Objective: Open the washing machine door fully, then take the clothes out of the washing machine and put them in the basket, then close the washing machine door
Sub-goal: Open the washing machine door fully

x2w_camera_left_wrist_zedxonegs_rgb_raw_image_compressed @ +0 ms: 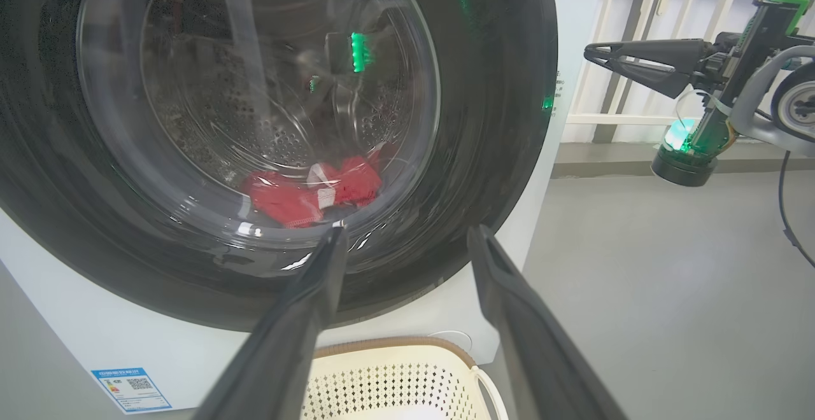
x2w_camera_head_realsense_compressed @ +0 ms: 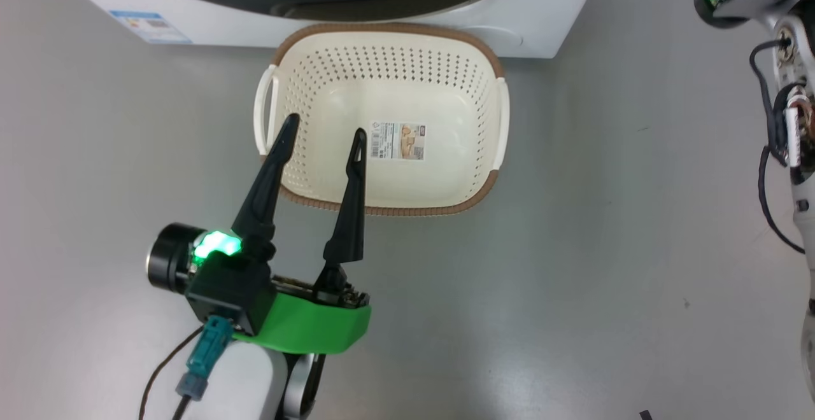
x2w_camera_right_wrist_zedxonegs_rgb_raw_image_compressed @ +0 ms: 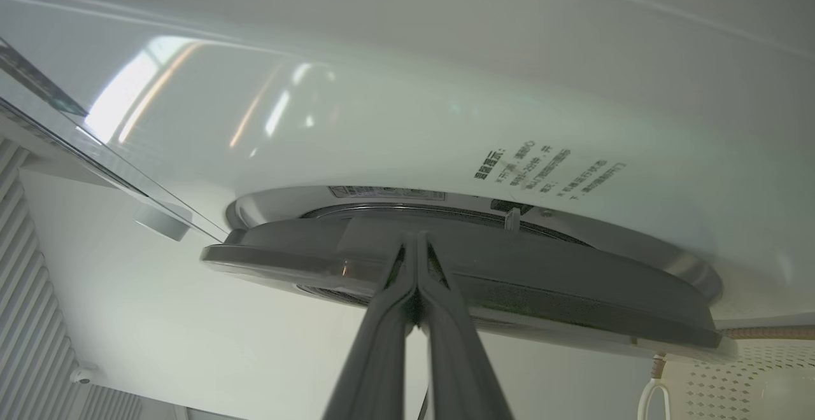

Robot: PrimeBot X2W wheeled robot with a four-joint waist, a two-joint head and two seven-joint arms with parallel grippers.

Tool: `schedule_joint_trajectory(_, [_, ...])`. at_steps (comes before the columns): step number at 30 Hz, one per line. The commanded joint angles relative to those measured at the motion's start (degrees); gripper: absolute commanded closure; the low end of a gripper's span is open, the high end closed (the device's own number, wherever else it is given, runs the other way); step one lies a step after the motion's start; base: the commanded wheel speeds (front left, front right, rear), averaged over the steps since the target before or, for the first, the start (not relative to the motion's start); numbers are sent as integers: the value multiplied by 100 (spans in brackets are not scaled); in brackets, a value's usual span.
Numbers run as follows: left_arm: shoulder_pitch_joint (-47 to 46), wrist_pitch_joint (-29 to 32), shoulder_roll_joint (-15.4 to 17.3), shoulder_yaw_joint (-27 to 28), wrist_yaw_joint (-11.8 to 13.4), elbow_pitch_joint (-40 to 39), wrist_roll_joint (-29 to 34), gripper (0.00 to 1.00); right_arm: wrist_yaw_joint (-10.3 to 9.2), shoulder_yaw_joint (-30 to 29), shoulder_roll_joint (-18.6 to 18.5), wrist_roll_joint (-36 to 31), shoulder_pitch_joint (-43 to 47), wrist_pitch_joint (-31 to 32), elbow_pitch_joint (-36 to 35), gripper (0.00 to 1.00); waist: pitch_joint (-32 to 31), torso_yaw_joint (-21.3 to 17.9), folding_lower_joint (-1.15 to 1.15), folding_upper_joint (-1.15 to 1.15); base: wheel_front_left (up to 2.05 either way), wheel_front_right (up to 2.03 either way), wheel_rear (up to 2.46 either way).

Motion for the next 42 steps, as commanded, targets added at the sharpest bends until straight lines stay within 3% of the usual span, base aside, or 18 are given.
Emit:
schedule_joint_trajectory(1, [-84, -43, 85, 106, 60, -150, -71, 0, 3, 26, 37, 81, -195, 81, -69, 100, 102, 88, 0, 0, 0, 0, 0])
schedule_joint_trajectory(24, [-236, -43, 85, -68, 162, -123, -160, 0, 3, 73, 82, -58, -1083, 726, 661, 100, 490, 384, 0, 0, 0, 0, 0])
schedule_joint_trajectory(42, [-252, -43, 85, 28, 198, -60, -130, 0, 3, 277, 313, -129, -753, 1506, 361, 100, 360, 247, 0, 0, 0, 0, 0])
